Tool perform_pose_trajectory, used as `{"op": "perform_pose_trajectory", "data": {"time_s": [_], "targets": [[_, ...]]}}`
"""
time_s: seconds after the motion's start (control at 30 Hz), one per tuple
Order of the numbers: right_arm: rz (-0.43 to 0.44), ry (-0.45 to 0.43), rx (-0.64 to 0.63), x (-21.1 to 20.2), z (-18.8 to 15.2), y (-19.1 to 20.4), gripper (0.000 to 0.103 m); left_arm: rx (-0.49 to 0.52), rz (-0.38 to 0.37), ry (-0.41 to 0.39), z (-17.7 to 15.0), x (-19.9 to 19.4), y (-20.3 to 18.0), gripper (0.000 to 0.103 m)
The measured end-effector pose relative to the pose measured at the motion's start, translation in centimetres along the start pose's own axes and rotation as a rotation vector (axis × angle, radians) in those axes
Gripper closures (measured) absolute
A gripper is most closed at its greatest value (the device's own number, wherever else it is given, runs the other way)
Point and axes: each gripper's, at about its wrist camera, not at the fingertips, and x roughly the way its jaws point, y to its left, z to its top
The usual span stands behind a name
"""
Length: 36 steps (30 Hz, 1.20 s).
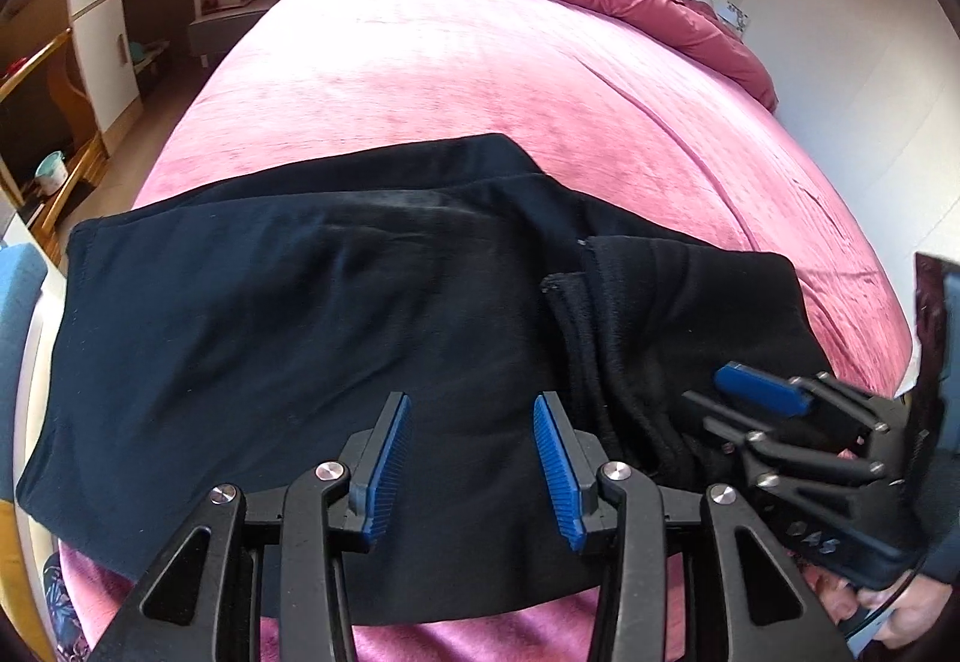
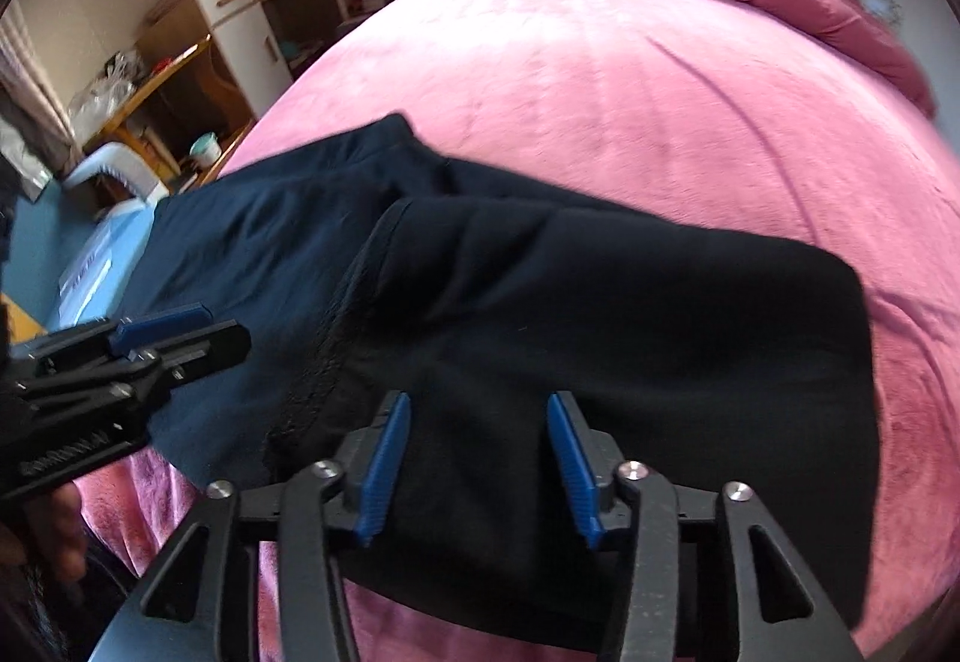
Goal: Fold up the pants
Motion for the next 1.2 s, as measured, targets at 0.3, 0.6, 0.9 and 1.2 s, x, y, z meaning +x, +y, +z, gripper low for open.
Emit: {"op": "perform_pose_trajectory", "data": {"time_s": [0.3,0.6,0.9,1.2], "targets": [[-0.092,0.01,-0.065,2.3,-0.3,1.9,0.057,-0.026,-0.001,0.002,0.2,-0.6,0.3,0.06],[-0.06,-0.013,-0.016,1.4,-1.1,0.4,0.057,-0.237,-0.09,0.015,0.8,-3.5,6.8,0.06],[-0.029,-0.054,0.001,0.2,-2.4,-1.2,0.056,-0.702,-0.066,-0.126,-2.9,-9.9,22.2,0.045],[-0.021,-0.059,0.006,-0.4,-2.5,-1.5,0.056,-0.955,-0.107,-0.016,-8.4,-6.8,27.9,0.043]]}}
